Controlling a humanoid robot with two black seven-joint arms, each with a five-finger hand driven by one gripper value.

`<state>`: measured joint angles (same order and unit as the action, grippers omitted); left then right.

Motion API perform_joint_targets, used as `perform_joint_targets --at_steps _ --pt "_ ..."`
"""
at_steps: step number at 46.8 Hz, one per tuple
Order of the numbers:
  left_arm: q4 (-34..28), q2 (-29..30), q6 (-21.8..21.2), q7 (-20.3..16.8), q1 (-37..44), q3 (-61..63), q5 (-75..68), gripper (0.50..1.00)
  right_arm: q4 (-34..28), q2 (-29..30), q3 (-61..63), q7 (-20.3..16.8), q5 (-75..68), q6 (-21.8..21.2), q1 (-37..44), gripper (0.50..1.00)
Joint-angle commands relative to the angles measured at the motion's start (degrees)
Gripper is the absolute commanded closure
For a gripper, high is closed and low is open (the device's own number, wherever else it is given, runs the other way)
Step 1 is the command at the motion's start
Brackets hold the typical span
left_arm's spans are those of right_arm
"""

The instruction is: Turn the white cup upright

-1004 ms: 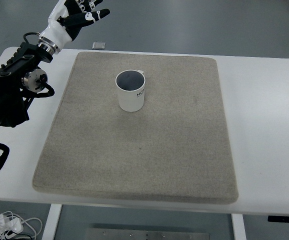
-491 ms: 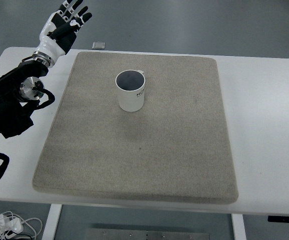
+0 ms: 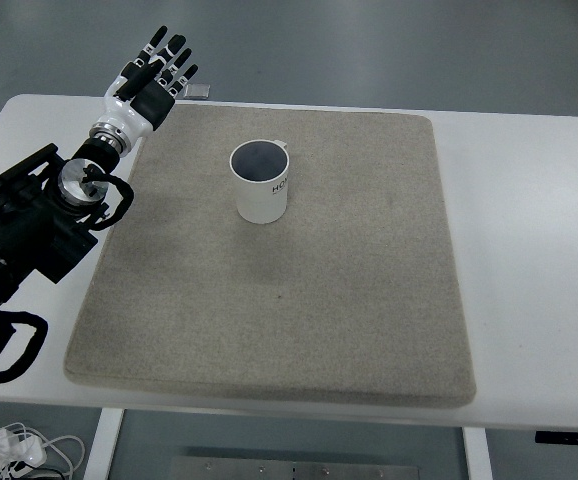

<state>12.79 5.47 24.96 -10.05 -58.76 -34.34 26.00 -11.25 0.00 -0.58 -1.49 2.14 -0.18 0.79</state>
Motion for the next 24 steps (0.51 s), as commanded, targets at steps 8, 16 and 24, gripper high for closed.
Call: perform_joint_targets --at_steps 8,16,24 --pt "-0.5 -1.2 -0.1 0.6 0.8 -5.6 1.0 0.504 0.1 0.0 0.1 0.0 -0.2 0.0 -0.1 0.548" --pt "-1.3 -1.2 -0.4 0.6 0.9 -7.2 1.0 0.506 0.1 0.0 0.3 0.0 -0.2 0.0 -0.1 0.548" --pt "-2.6 -1.2 -0.9 0.6 0.9 -7.1 0.8 0.506 0.0 0.0 0.3 0.0 -0.1 -0.1 -0.2 0.548"
